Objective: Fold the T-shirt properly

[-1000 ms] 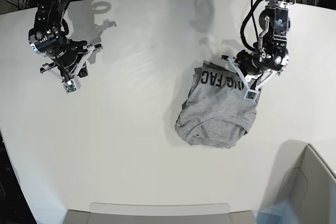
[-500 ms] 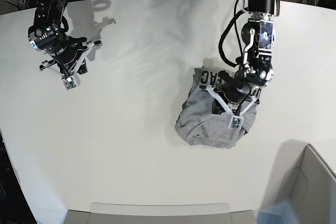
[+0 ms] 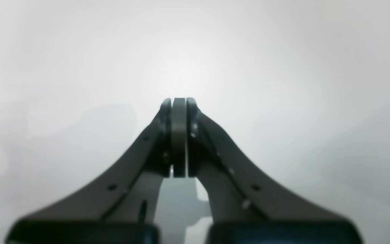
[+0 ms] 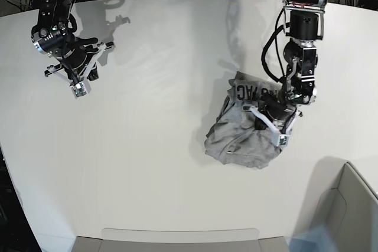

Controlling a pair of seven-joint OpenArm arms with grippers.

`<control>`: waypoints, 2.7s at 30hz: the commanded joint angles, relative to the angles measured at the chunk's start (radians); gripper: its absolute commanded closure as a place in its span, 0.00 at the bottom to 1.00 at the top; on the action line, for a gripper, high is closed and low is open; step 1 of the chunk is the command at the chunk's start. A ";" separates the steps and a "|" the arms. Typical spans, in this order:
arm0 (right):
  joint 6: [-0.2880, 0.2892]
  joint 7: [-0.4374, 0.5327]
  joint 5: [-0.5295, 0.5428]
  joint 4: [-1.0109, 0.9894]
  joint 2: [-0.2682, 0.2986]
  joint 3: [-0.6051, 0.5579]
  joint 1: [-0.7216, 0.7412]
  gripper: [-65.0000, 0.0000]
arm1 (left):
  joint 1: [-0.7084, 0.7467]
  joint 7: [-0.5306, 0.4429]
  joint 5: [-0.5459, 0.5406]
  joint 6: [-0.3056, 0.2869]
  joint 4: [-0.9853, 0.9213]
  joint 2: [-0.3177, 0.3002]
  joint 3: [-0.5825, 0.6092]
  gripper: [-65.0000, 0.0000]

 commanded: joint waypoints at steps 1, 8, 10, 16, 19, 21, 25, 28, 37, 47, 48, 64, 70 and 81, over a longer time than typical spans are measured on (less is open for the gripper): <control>0.005 0.018 0.008 0.020 0.010 0.003 0.008 1.00 | 0.013 0.051 0.057 0.053 -0.005 -0.052 -0.060 1.00; 0.005 0.018 0.008 0.020 0.010 -0.003 0.006 1.00 | 0.063 0.051 0.053 0.050 -0.004 -0.184 -0.183 1.00; 0.005 0.018 0.008 0.020 0.007 -0.004 0.006 1.00 | 0.071 0.051 0.053 0.049 0.005 -0.195 -0.186 1.00; 0.005 0.019 0.008 0.057 0.004 -0.041 0.008 1.00 | 0.142 0.052 0.053 0.049 0.277 -0.195 -0.203 1.00; 0.007 0.019 0.011 0.109 0.004 -0.041 0.006 1.00 | 0.221 0.052 0.053 0.049 0.480 -0.168 -0.300 1.00; 0.007 0.019 0.030 0.130 0.010 -0.041 0.005 1.00 | 0.284 0.052 0.053 0.049 0.622 -0.110 -0.367 1.00; 0.007 0.058 0.071 0.155 0.029 -0.047 -0.075 1.00 | 0.453 0.052 0.057 0.049 0.877 0.020 -0.462 1.00; 0.007 0.147 0.076 0.157 0.047 -0.083 -0.204 1.00 | 0.603 0.047 0.056 0.049 0.958 0.095 -0.484 1.00; 0.004 0.294 0.077 0.157 0.108 -0.055 -0.626 1.00 | 0.942 0.051 0.053 0.049 0.958 0.123 -0.579 1.00; 0.002 0.265 0.071 0.147 0.121 0.074 -0.937 1.00 | 1.245 0.190 0.051 0.052 0.918 0.076 -0.539 1.00; 0.002 0.250 0.071 0.144 0.125 0.068 -0.939 1.00 | 1.245 0.209 0.051 0.052 0.905 0.060 -0.510 1.00; -0.002 0.434 -0.203 -0.713 0.274 -0.627 -0.505 1.00 | 1.019 0.132 0.059 0.053 0.216 0.076 -0.159 1.00; -0.002 0.553 -0.219 -1.011 0.243 -0.876 -0.316 1.00 | 0.841 -0.025 0.059 0.053 -0.148 0.120 -0.153 1.00; -0.002 0.954 -0.222 -1.390 0.142 -0.993 -0.136 1.00 | 0.646 -0.224 0.060 0.053 -0.478 0.115 -0.153 1.00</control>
